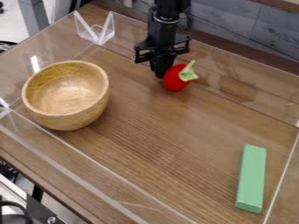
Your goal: Move the red fruit to the right
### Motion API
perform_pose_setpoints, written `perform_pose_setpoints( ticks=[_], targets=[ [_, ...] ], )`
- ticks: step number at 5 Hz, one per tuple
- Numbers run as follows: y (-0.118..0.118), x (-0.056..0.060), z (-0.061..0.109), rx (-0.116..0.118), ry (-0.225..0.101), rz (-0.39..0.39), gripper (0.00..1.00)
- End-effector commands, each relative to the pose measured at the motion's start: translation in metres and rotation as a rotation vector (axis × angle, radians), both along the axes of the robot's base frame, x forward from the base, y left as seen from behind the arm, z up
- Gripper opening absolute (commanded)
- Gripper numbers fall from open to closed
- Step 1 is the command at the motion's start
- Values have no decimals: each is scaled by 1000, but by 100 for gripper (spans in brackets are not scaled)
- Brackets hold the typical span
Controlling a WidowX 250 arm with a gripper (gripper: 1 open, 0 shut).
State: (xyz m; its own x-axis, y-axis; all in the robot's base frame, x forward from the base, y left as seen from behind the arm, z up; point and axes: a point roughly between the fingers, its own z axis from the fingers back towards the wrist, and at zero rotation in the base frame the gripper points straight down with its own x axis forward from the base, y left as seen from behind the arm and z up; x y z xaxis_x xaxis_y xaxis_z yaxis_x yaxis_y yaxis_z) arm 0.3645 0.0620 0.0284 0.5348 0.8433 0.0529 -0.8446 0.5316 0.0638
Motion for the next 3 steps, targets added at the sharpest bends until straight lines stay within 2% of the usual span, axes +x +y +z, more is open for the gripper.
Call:
perform_pose_setpoints(
  ticks=[1, 2, 3],
  targets=[
    [-6, 11, 8, 0, -32, 84, 100],
    [-18, 14, 5, -33, 6, 162, 100],
    [-26, 19, 4, -68, 29, 250, 100]
  ],
)
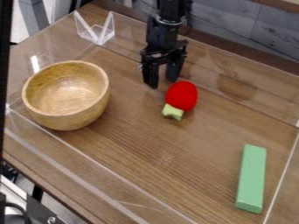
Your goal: Move the red fruit to the right
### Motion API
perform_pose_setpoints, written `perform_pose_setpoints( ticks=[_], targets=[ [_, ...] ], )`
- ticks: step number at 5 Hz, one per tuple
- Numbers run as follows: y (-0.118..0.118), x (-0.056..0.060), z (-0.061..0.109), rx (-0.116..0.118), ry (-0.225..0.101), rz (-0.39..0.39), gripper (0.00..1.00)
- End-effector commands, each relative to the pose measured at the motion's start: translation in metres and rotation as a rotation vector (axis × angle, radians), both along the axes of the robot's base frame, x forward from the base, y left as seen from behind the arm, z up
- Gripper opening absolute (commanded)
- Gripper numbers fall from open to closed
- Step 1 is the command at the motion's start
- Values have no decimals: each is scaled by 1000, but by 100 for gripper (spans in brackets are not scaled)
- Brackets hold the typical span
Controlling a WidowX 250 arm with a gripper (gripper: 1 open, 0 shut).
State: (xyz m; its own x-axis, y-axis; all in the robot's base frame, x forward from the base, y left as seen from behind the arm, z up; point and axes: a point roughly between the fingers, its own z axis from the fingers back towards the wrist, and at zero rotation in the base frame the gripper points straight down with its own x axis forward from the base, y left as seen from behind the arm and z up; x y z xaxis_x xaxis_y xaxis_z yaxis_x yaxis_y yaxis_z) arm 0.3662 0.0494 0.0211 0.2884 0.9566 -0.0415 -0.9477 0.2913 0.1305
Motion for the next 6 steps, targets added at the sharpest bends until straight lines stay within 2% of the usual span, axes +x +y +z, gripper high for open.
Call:
perform_pose_setpoints(
  ticks=[1, 2, 3, 4, 6],
  targets=[
    [-20, 19, 9, -21, -57, -8, 100],
    [-26, 19, 8, -39, -43, 2, 100],
    [-24, 18, 8, -47, -31, -18, 0],
    [-21, 16, 12, -63, -23, -32, 0],
    [-49, 13, 14, -105, -17, -128, 0]
  ],
)
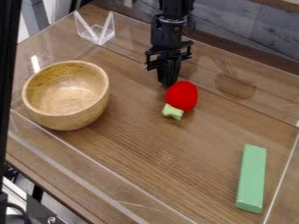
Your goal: Move the red fruit to the right
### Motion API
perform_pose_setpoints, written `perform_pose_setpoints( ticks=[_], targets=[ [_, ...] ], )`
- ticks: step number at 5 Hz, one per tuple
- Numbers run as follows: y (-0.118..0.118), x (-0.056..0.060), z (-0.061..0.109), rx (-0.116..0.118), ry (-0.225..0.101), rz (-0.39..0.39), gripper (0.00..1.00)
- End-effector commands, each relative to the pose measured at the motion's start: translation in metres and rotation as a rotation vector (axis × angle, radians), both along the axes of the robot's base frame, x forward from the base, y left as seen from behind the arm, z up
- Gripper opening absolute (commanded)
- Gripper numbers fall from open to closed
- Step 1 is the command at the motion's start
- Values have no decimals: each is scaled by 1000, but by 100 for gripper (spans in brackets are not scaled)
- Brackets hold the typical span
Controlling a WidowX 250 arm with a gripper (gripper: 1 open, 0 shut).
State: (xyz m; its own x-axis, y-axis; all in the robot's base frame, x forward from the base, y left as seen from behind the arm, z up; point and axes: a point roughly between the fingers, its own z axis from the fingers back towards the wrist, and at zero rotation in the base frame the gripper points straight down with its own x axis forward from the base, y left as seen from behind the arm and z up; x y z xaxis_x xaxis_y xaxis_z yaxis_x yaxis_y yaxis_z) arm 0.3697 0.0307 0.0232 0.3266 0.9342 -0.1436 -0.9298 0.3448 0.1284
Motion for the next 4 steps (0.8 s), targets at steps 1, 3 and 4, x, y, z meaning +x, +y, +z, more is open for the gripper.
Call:
perform_pose_setpoints(
  ticks=[1, 3, 4],
  targets=[
    [-17, 7, 10, -29, -54, -75, 0],
    [10, 4, 5, -55, -52, -58, 0],
    [10, 0, 5, -70, -50, -82, 0]
  ],
)
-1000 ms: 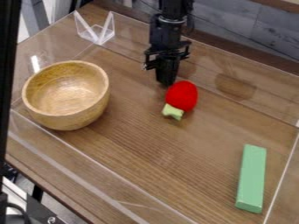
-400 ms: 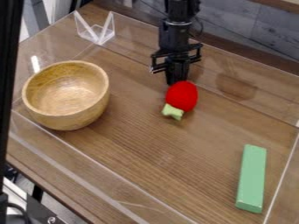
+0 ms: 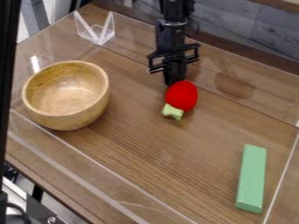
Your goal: Move the red fruit to the right
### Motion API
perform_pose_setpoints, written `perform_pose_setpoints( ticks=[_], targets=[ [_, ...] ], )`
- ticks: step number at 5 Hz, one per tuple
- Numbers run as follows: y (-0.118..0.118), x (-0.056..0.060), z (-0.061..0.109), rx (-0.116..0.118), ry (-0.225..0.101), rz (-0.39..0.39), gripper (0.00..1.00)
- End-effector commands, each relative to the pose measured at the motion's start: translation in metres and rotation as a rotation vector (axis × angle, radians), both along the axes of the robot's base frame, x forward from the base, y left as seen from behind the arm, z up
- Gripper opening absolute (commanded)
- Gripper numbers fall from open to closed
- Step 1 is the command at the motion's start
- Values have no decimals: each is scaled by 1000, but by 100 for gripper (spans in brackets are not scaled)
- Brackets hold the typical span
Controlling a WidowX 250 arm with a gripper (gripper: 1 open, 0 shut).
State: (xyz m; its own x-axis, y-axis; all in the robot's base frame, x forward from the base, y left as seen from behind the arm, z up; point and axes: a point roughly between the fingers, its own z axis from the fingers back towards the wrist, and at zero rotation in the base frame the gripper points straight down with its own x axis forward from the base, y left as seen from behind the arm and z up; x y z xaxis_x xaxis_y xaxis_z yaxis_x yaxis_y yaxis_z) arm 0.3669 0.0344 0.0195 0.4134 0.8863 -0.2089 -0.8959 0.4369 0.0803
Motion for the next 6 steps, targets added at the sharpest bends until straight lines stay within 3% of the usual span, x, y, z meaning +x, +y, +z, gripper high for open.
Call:
perform_pose_setpoints(
  ticks=[1, 3, 5, 6],
  targets=[
    [5, -1, 9, -10, -29, -10, 0],
    [-18, -9, 13, -46, -26, -51, 0],
    [-23, -17, 36, -91, -40, -143, 0],
    [-16, -20, 46, -116, -54, -126, 0]
  ],
)
